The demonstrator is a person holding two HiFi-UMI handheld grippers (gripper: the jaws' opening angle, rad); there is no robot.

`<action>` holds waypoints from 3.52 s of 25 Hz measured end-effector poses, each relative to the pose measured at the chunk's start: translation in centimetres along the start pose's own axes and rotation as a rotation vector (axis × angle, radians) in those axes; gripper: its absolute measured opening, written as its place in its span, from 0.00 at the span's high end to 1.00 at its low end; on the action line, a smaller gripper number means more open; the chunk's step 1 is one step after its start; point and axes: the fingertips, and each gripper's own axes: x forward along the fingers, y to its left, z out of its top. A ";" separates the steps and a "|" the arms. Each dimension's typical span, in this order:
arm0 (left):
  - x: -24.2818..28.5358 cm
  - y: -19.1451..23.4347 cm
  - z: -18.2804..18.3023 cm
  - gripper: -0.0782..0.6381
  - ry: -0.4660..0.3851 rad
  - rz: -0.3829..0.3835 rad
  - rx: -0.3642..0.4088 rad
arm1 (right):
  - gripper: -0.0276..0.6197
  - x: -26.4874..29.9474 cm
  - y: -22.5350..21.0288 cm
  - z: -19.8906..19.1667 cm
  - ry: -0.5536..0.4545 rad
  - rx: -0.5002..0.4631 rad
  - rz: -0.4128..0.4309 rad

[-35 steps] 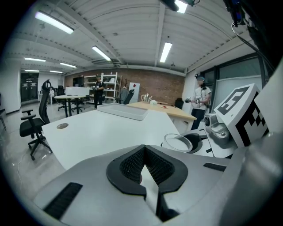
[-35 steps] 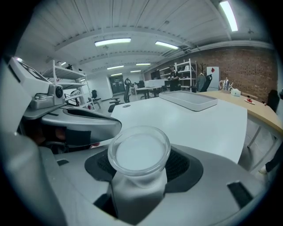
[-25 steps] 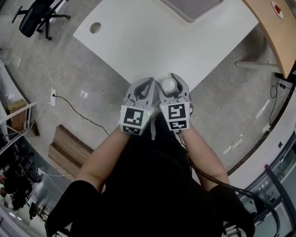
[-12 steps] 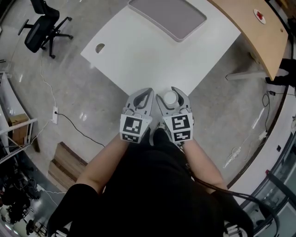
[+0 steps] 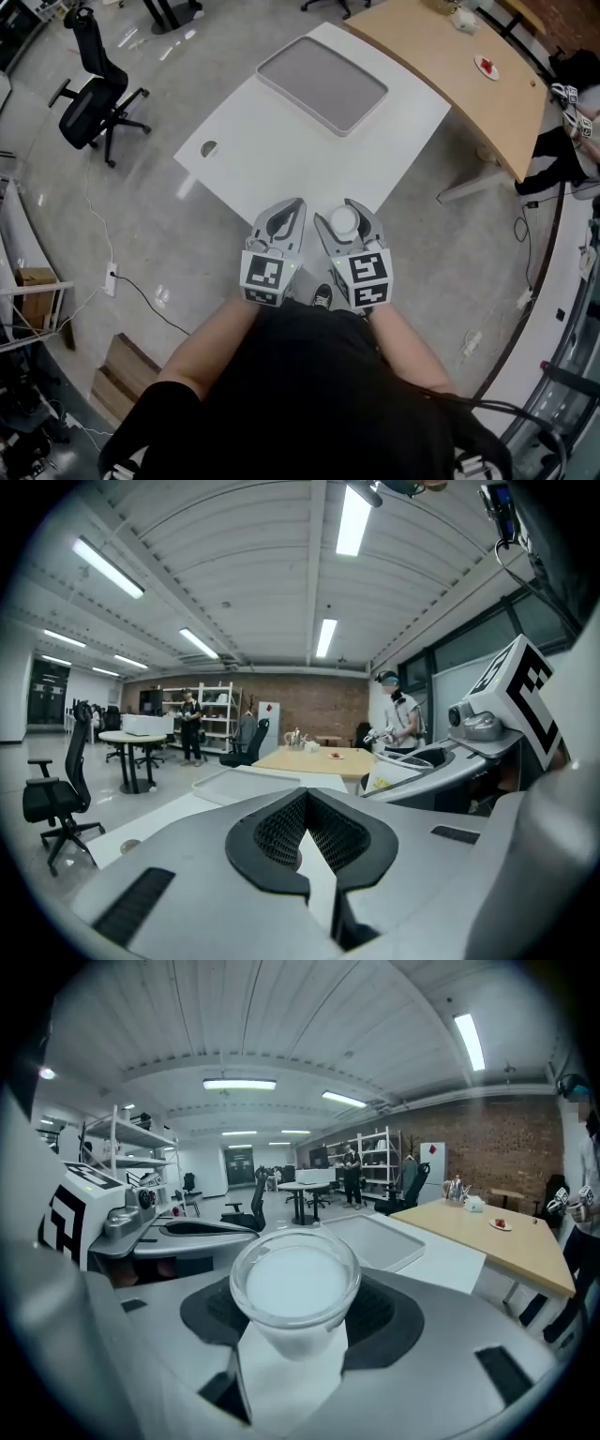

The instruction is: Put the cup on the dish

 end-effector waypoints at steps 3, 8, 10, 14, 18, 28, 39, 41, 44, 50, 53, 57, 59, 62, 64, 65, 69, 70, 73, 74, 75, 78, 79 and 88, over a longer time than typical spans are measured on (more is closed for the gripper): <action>-0.1 0.1 1.9 0.88 -0.041 -0.003 0.020 | 0.59 -0.6 -0.3 1.7 -0.019 -0.005 -0.017; -0.4 0.1 4.4 0.88 -0.087 -0.032 0.055 | 0.59 -1.5 0.1 4.1 -0.040 0.008 -0.037; -0.6 0.3 5.1 0.88 -0.097 -0.046 0.057 | 0.59 -1.6 0.6 4.9 -0.042 0.004 -0.044; -1.5 0.8 6.0 0.88 -0.117 -0.069 0.063 | 0.59 -1.8 1.7 5.9 -0.044 -0.002 -0.061; -2.6 1.4 6.6 0.88 -0.148 -0.079 0.059 | 0.59 -1.9 2.8 6.5 -0.049 -0.008 -0.068; -3.5 2.4 6.4 0.88 -0.142 -0.075 0.065 | 0.59 -1.1 3.9 7.2 -0.050 -0.013 -0.065; 1.0 2.0 7.3 0.88 -0.107 -0.040 0.062 | 0.59 0.4 -0.6 7.6 -0.031 -0.023 -0.011; 2.2 2.2 7.4 0.88 -0.097 -0.018 0.061 | 0.59 0.9 -1.5 7.8 -0.024 -0.028 0.008; 3.9 2.4 8.3 0.88 -0.090 0.014 0.057 | 0.59 1.4 -2.8 8.4 -0.021 -0.035 0.046; 7.4 2.5 9.0 0.88 -0.089 0.073 0.062 | 0.59 3.1 -5.3 9.1 -0.031 -0.047 0.114; 8.6 2.8 9.2 0.88 -0.099 0.105 0.069 | 0.59 4.0 -6.3 9.1 -0.035 -0.043 0.138; 9.3 3.5 9.1 0.88 -0.083 0.128 0.076 | 0.59 4.6 -6.8 9.3 -0.033 -0.045 0.154; 9.7 3.7 9.3 0.88 -0.086 0.123 0.071 | 0.59 4.7 -7.1 9.5 -0.030 -0.038 0.151; 10.5 3.8 9.4 0.88 -0.094 0.096 0.073 | 0.59 4.7 -7.7 9.8 -0.025 -0.021 0.131; 10.7 4.0 9.4 0.88 -0.092 0.080 0.061 | 0.59 4.9 -7.8 9.9 -0.022 -0.017 0.118; 10.8 4.1 9.2 0.88 -0.088 0.072 0.060 | 0.59 5.0 -7.8 9.9 -0.020 -0.018 0.113; 11.4 4.0 8.8 0.88 -0.069 0.035 0.057 | 0.59 5.2 -8.3 9.9 -0.008 -0.006 0.092; 11.5 4.1 9.0 0.88 -0.071 0.033 0.045 | 0.59 5.4 -8.4 10.0 -0.006 -0.007 0.087; 12.1 5.1 9.4 0.88 -0.077 0.036 0.029 | 0.59 6.1 -8.7 10.3 0.000 -0.010 0.076; 12.4 5.4 9.2 0.88 -0.072 0.034 0.035 | 0.59 6.4 -8.9 10.3 0.001 -0.010 0.073; 12.6 5.7 9.1 0.88 -0.067 0.032 0.038 | 0.59 6.6 -9.1 10.4 0.002 -0.009 0.071; 13.4 6.3 9.6 0.88 -0.071 0.032 0.034 | 0.59 7.3 -9.8 10.9 0.001 -0.005 0.064; 13.8 6.5 9.6 0.88 -0.071 0.029 0.038 | 0.59 7.6 -10.0 11.1 0.000 -0.004 0.063; 17.3 8.5 8.7 0.88 -0.047 0.020 0.043 | 0.59 11.6 -12.0 11.7 0.011 -0.012 0.060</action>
